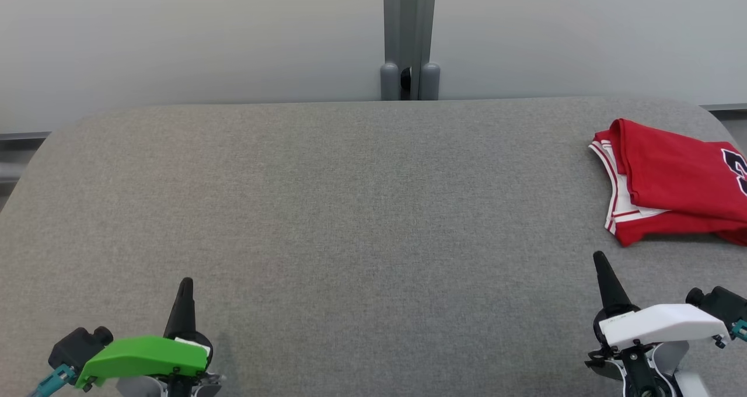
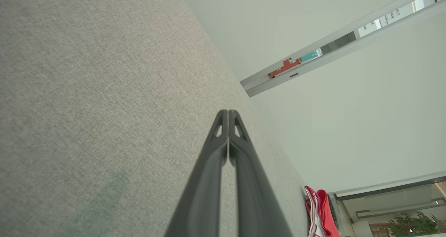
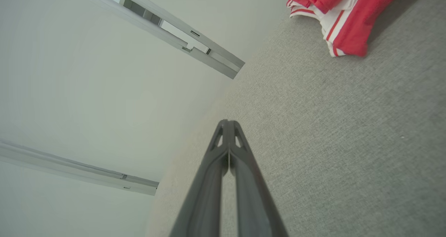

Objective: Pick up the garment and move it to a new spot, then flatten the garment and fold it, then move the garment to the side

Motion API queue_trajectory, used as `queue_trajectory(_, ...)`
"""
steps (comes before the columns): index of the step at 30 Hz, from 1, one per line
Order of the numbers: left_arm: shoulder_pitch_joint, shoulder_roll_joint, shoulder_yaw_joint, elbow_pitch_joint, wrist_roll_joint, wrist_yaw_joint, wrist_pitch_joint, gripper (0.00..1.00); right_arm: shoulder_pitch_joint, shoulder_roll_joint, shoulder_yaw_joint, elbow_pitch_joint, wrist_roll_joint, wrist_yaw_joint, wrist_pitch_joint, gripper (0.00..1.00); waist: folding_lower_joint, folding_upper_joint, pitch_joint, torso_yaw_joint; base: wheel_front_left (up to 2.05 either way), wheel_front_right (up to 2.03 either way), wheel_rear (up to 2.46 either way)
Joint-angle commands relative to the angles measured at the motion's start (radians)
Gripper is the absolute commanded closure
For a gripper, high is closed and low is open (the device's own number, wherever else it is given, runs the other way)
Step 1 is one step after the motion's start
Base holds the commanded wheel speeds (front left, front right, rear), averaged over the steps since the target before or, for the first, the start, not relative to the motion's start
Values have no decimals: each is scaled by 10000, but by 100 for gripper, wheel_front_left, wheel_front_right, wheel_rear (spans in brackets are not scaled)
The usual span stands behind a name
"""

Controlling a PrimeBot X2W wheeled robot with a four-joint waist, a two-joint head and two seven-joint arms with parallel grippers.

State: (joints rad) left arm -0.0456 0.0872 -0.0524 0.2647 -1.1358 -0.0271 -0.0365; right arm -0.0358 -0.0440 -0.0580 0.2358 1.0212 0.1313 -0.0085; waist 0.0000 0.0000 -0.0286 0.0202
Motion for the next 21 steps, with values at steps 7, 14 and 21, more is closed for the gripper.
queue_trajectory(7, -342, -37, 312, -131, -787, -206, 222, 100, -316, -59, -115, -47, 923, -2, 197, 100, 0, 0, 33, -21, 0, 0, 0)
queue_trajectory(14, -396, -84, 509, -141, -1352, -328, 411, 100, -396, -62, -177, -29, 1634, -1, 345, 100, 0, 0, 65, -41, 0, 0, 0)
queue_trajectory(21, -443, -133, 700, -156, -1870, -451, 580, 100, -455, -67, -241, -10, 2296, -1, 489, 100, 0, 0, 97, -62, 0, 0, 0)
